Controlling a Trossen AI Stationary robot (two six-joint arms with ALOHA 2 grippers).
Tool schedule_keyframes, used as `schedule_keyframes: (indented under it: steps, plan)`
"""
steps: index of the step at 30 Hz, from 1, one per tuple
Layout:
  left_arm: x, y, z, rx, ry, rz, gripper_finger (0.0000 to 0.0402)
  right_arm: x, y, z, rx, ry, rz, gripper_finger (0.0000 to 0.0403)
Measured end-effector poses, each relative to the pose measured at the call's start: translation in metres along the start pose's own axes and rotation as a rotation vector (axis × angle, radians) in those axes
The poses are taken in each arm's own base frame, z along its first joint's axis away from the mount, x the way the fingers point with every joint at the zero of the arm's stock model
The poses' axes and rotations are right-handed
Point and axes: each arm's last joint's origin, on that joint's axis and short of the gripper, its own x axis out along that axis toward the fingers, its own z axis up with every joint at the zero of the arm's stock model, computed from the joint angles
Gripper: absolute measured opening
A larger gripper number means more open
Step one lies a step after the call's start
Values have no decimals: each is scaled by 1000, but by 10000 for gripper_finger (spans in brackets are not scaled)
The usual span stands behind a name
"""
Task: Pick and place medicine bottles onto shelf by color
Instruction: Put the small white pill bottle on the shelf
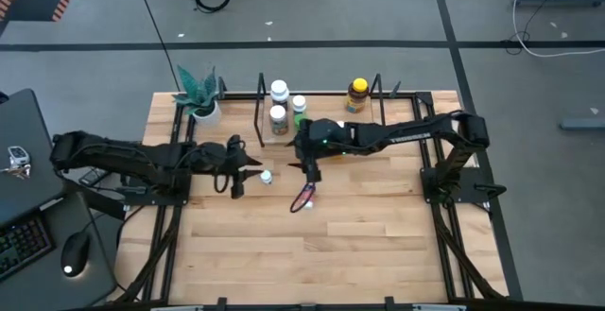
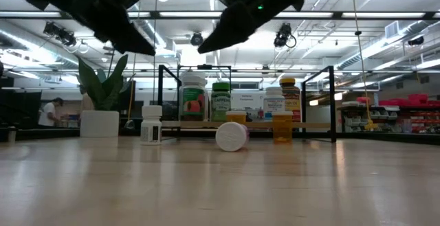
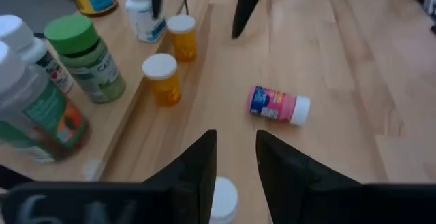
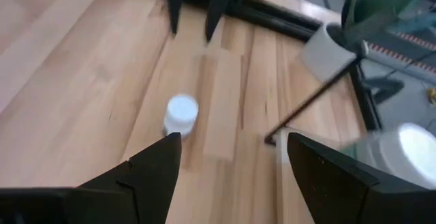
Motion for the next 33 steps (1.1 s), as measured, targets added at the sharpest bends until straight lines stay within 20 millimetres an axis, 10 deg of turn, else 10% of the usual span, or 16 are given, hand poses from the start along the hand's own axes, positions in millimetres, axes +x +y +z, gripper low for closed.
schedule_keyframes:
  steps: [17,33]
  plan:
    - [-1,-6,-54,-78,-21,4,111,13,15,-5,111,92,87,275]
    - [-1,-6,-41,-153,-171,20,122,16,31,3,112,57,65,275]
